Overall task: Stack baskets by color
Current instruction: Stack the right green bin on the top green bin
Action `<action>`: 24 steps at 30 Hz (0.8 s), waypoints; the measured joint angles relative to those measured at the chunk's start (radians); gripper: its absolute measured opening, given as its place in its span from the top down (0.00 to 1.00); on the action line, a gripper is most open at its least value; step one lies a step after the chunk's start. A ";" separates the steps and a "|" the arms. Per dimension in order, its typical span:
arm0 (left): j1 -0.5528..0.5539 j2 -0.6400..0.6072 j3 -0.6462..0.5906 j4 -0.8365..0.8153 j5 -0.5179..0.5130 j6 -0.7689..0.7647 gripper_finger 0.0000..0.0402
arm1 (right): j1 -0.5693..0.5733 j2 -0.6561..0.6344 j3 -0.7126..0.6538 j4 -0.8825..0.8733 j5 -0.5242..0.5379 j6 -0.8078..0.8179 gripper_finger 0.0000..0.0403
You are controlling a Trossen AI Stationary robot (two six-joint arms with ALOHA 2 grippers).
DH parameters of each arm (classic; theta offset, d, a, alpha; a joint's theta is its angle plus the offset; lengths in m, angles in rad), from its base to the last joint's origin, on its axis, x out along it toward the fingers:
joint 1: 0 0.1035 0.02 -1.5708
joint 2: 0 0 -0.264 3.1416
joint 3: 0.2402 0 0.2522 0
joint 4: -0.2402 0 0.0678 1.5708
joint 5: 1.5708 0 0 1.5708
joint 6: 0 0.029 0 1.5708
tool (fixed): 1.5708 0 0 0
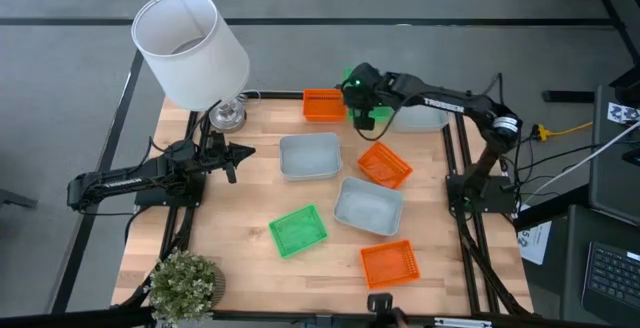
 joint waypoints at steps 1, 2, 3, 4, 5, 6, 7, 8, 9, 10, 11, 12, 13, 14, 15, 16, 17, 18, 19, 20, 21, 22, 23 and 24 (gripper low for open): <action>0.000 0.000 0.000 0.000 0.000 0.000 1.00 | -0.011 0.016 0.000 -0.009 0.012 -0.016 0.99; 0.000 0.000 0.000 0.000 0.000 0.000 1.00 | -0.019 0.032 0.000 -0.016 0.019 -0.035 0.99; 0.000 0.000 0.000 0.000 0.000 0.000 1.00 | -0.025 0.046 0.000 -0.022 0.016 -0.054 0.99; 0.000 0.000 0.000 0.000 0.000 0.000 1.00 | -0.031 0.059 0.000 -0.031 0.012 -0.060 0.99; 0.000 0.000 0.000 0.000 0.000 0.000 1.00 | -0.035 0.070 0.000 -0.034 0.006 -0.058 0.99; 0.000 0.000 0.000 0.000 0.000 0.001 1.00 | -0.038 0.077 0.000 -0.035 0.002 -0.058 0.99; 0.000 0.000 0.000 0.000 0.000 0.005 1.00 | -0.040 0.084 0.000 -0.046 -0.001 -0.058 0.99; 0.000 0.000 0.000 0.000 0.000 0.015 1.00 | -0.042 0.090 0.000 -0.059 -0.001 -0.058 0.99; 0.000 0.000 0.000 0.000 0.000 0.026 1.00 | -0.043 0.097 0.000 -0.064 0.001 -0.057 0.99; 0.000 0.000 0.000 0.000 -0.001 0.037 1.00 | -0.044 0.103 0.000 -0.066 0.003 -0.057 0.99; 0.000 0.000 0.000 0.000 -0.001 0.040 1.00 | -0.044 0.108 0.000 -0.069 0.004 -0.057 0.99; 0.000 0.000 0.000 0.000 0.000 0.040 1.00 | -0.044 0.111 0.000 -0.071 0.003 -0.056 0.99; 0.000 0.000 0.000 0.000 0.000 0.040 1.00 | -0.044 0.114 0.000 -0.070 0.001 -0.055 0.99; 0.000 0.000 0.000 0.000 0.000 0.038 1.00 | -0.044 0.114 0.000 -0.070 -0.006 -0.054 0.99; 0.000 0.000 0.000 0.000 0.000 0.038 1.00 | -0.044 0.114 0.000 -0.070 -0.016 -0.053 0.99; 0.000 0.000 0.000 0.000 0.000 0.038 1.00 | -0.044 0.114 0.000 -0.070 -0.023 -0.051 0.99; 0.000 0.000 0.000 0.000 0.000 0.038 1.00 | -0.044 0.114 0.000 -0.070 -0.025 -0.050 0.99; 0.000 0.000 0.000 0.000 0.000 0.038 1.00 | -0.044 0.114 0.000 -0.070 -0.025 -0.049 0.99; 0.000 0.000 0.000 0.000 0.000 0.038 1.00 | -0.044 0.114 0.000 -0.070 -0.028 -0.049 0.98; 0.000 0.000 0.000 0.000 0.000 0.037 1.00 | -0.043 0.114 0.000 -0.071 -0.028 -0.048 0.97; 0.000 0.000 0.000 0.000 0.000 0.037 1.00 | -0.043 0.114 0.000 -0.071 -0.031 -0.048 0.96; 0.000 0.000 0.000 0.000 0.000 0.037 1.00 | -0.043 0.114 0.000 -0.072 -0.031 -0.046 0.95; 0.000 0.000 0.000 0.000 0.000 0.037 1.00 | -0.043 0.114 0.000 -0.072 -0.031 -0.046 0.94; 0.000 0.000 0.000 0.000 0.000 0.037 1.00 | -0.044 0.114 0.000 -0.072 -0.031 -0.046 0.93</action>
